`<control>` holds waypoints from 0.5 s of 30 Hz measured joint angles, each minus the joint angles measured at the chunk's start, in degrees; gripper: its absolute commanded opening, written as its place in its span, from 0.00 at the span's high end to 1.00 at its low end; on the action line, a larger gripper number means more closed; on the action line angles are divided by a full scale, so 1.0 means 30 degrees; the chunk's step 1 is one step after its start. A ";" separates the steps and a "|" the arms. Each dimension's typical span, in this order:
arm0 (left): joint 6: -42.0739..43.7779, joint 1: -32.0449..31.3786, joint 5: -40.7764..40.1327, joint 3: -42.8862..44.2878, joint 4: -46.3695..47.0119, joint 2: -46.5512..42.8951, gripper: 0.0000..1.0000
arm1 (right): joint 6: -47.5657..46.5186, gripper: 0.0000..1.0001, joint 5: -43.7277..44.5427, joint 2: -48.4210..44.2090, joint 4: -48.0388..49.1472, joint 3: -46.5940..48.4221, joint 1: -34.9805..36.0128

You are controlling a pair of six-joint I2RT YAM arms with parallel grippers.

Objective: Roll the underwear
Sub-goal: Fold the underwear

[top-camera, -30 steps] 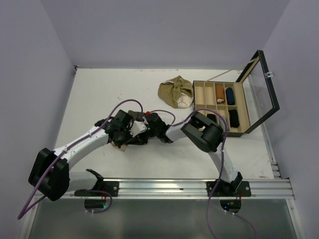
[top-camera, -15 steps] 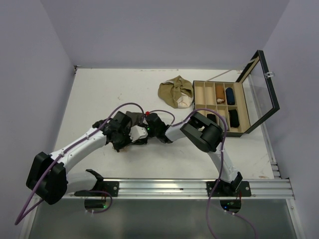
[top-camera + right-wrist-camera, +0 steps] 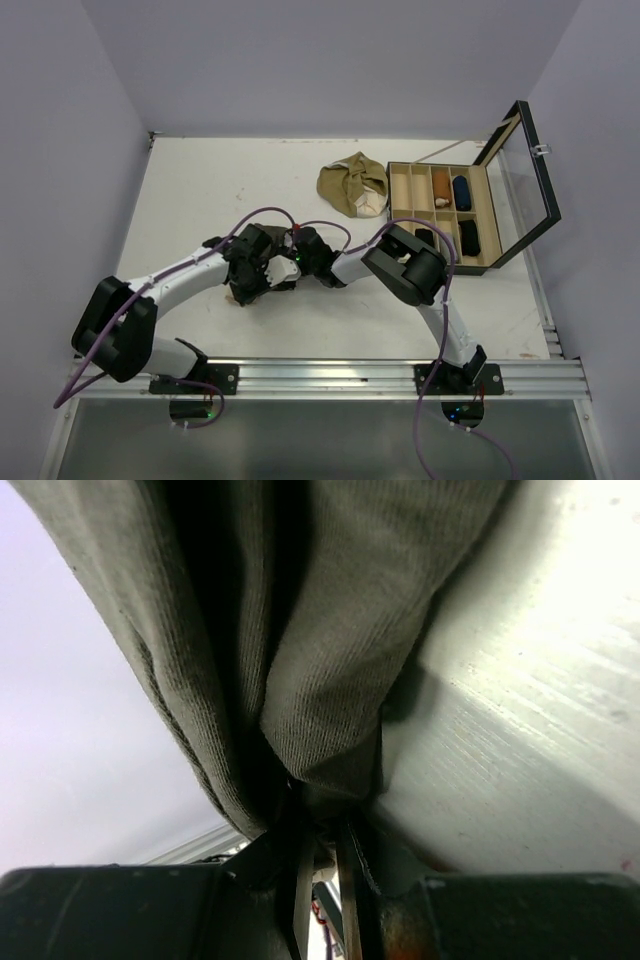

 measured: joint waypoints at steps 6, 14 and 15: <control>0.0102 0.0087 -0.0058 -0.0357 0.0656 0.0219 1.00 | -0.0415 0.76 -0.0109 -0.0248 -0.0503 -0.0029 -0.0146; 0.2004 0.1647 0.1115 -0.0940 0.0736 -0.0036 0.80 | -0.5355 0.75 -0.0240 -0.2703 -0.7665 0.0335 -0.2499; 0.2448 0.1953 0.1450 -0.1020 0.0641 -0.0102 0.78 | -0.6171 0.75 -0.0168 -0.3024 -0.8772 0.0459 -0.2987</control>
